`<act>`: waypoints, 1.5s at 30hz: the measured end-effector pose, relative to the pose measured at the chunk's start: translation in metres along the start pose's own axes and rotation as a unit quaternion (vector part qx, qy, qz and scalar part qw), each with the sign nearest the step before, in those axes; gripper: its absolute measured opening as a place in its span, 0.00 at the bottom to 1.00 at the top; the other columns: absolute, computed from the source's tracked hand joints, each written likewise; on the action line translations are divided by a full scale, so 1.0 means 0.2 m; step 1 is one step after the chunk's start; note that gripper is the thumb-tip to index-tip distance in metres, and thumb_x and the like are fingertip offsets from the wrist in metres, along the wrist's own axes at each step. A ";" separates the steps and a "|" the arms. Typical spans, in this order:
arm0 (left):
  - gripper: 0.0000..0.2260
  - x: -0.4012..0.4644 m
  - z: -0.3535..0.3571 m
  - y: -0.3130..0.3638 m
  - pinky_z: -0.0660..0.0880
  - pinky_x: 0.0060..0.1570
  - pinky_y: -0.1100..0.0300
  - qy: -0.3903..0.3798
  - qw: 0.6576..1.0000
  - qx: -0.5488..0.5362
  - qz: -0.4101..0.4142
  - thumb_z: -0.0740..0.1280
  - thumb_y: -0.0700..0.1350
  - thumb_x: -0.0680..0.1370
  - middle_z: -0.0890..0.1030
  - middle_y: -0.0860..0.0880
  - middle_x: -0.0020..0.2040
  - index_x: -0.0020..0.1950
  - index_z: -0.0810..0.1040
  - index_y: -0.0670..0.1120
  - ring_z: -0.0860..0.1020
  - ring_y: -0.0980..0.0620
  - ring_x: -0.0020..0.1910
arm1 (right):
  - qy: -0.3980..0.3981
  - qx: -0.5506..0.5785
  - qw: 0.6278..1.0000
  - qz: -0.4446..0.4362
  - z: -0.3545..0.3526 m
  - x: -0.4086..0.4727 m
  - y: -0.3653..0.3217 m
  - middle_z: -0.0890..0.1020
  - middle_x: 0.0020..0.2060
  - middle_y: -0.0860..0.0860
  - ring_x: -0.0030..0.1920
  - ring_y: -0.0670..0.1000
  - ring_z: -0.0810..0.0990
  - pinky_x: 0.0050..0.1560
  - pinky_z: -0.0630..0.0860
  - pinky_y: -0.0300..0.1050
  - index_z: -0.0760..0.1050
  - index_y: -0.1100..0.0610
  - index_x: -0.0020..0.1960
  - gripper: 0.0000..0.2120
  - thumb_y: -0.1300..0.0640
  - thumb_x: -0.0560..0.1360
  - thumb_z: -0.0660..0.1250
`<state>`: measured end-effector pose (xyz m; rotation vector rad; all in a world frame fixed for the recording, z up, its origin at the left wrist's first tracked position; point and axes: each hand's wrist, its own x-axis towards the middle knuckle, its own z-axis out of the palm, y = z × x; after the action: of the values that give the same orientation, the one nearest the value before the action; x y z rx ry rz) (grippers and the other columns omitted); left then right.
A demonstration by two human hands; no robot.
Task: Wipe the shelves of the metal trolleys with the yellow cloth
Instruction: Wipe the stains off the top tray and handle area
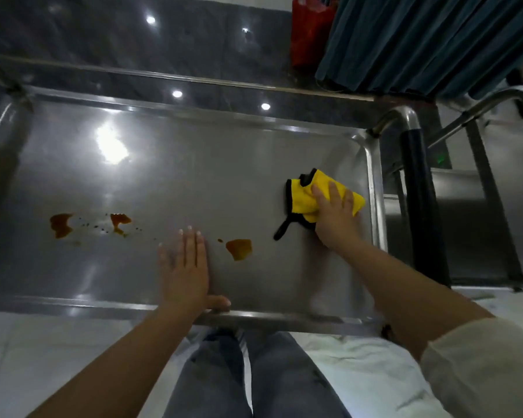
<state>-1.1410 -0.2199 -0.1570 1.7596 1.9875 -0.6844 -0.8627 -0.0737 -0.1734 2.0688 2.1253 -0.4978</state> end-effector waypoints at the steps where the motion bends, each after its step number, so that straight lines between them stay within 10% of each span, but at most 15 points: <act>1: 0.66 0.00 0.00 0.00 0.36 0.70 0.34 -0.003 1.000 -0.006 -0.010 0.62 0.78 0.62 0.22 0.37 0.69 0.66 0.19 0.37 0.30 0.36 0.74 | 0.000 0.001 1.000 -0.006 -0.02 0.08 -0.01 0.46 0.78 0.51 0.75 0.65 0.43 0.66 0.53 0.75 0.49 0.40 0.76 0.34 0.60 0.75 0.58; 12: 0.68 -0.05 0.08 0.02 0.39 0.68 0.30 -0.012 0.989 -0.074 -0.127 0.61 0.80 0.58 0.22 0.37 0.69 0.70 0.21 0.38 0.30 0.36 0.74 | -0.001 0.049 0.999 0.001 -0.26 0.69 -0.19 0.50 0.77 0.51 0.75 0.66 0.45 0.67 0.52 0.74 0.54 0.41 0.75 0.30 0.57 0.76 0.59; 27: 0.68 -0.10 0.11 -0.08 0.36 0.70 0.32 -0.003 0.984 -0.151 -0.098 0.46 0.85 0.50 0.23 0.40 0.72 0.70 0.21 0.40 0.26 0.38 0.72 | 0.011 0.041 0.970 -0.238 0.09 -0.46 -0.14 0.67 0.72 0.51 0.75 0.64 0.54 0.62 0.60 0.75 0.77 0.49 0.62 0.26 0.66 0.68 0.61; 45: 0.73 -0.13 0.18 -0.46 0.40 0.72 0.35 -0.070 0.945 -0.261 -0.186 0.54 0.85 0.50 0.28 0.31 0.72 0.70 0.25 0.33 0.31 0.33 0.73 | 0.019 -0.068 0.979 -0.191 0.24 -0.57 -0.71 0.53 0.77 0.48 0.77 0.62 0.47 0.64 0.59 0.73 0.55 0.36 0.74 0.39 0.66 0.72 0.60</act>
<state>-1.2290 -0.2697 -0.1617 1.0161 2.1650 -0.3277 -1.0043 -0.1978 -0.1614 1.6151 2.5140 -0.3415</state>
